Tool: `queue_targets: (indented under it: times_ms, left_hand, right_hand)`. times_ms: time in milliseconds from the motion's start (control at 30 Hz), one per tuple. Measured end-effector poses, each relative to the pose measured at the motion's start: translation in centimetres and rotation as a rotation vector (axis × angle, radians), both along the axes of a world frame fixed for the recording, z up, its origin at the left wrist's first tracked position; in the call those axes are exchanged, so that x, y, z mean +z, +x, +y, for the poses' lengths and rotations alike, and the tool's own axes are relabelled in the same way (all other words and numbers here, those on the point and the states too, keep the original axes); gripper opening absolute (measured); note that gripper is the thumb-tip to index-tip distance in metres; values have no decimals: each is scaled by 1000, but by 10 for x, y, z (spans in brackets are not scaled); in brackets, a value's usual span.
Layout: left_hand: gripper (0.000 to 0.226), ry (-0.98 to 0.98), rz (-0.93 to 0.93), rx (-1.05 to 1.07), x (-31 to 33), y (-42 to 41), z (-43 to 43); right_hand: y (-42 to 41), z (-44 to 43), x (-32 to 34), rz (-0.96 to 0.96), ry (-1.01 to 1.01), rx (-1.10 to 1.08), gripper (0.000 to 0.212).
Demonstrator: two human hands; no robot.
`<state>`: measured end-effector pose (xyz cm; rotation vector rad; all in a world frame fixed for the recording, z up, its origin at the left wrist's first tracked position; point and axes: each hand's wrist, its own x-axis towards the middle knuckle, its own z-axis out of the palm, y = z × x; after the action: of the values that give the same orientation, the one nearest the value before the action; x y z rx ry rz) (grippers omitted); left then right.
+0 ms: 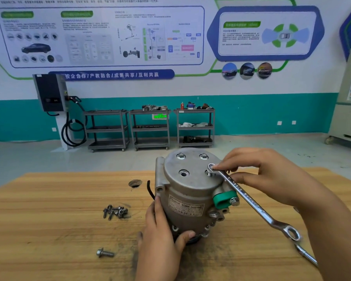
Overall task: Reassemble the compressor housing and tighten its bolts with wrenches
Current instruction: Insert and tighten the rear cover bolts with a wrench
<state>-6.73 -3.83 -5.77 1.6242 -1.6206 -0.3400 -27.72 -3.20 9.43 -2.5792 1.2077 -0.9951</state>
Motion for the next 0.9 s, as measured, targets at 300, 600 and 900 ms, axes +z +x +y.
queue_targets:
  times_ms: [300,600,900]
  left_hand:
    - [112,-2,45,-28,-3,3,0]
    - [111,-12,-7,-16,-2,-1,-2]
    - [111,-24,-125,26,-2,-2,-2]
  right_hand:
    - [9,-7,-7,-105,-40,80,32]
    - [37,-12,-20,-222,-232,-81,12]
    - [51,-21,-30,-311,-156,-253,38]
